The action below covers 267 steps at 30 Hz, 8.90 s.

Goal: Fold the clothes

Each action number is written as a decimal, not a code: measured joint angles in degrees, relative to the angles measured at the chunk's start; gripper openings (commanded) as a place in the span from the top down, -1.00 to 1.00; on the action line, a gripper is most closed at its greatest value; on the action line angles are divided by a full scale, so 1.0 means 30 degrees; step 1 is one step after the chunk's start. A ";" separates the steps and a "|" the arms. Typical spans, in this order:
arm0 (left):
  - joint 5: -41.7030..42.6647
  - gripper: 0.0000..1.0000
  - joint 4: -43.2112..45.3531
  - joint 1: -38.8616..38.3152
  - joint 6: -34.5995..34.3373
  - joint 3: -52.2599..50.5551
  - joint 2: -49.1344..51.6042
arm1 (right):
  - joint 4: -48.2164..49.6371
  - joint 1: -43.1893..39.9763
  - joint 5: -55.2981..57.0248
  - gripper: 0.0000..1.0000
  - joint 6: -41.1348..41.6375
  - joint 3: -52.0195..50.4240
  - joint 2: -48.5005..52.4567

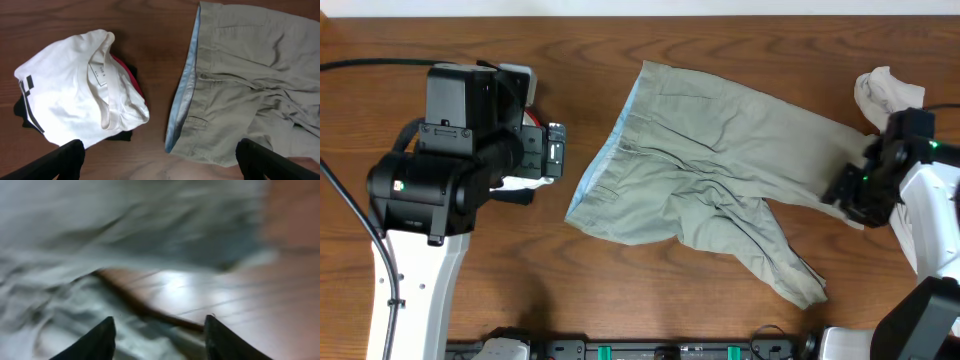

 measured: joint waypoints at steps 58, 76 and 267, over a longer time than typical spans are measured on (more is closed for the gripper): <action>0.0444 -0.96 0.0248 0.0000 -0.0882 -0.0029 0.4277 | 0.9369 0.4000 -0.8386 -0.19 0.3592 1.5584 1.6305; 0.2535 -0.96 0.0299 -0.0015 -0.1013 -0.4371 0.4277 | -0.8065 0.3585 -0.1625 -0.42 -0.1880 1.6050 0.5107; 0.4575 0.88 0.8539 -0.1377 -1.1657 -1.4892 0.1311 | 0.8692 -0.4452 0.2186 -0.34 0.3767 -0.8058 -0.0197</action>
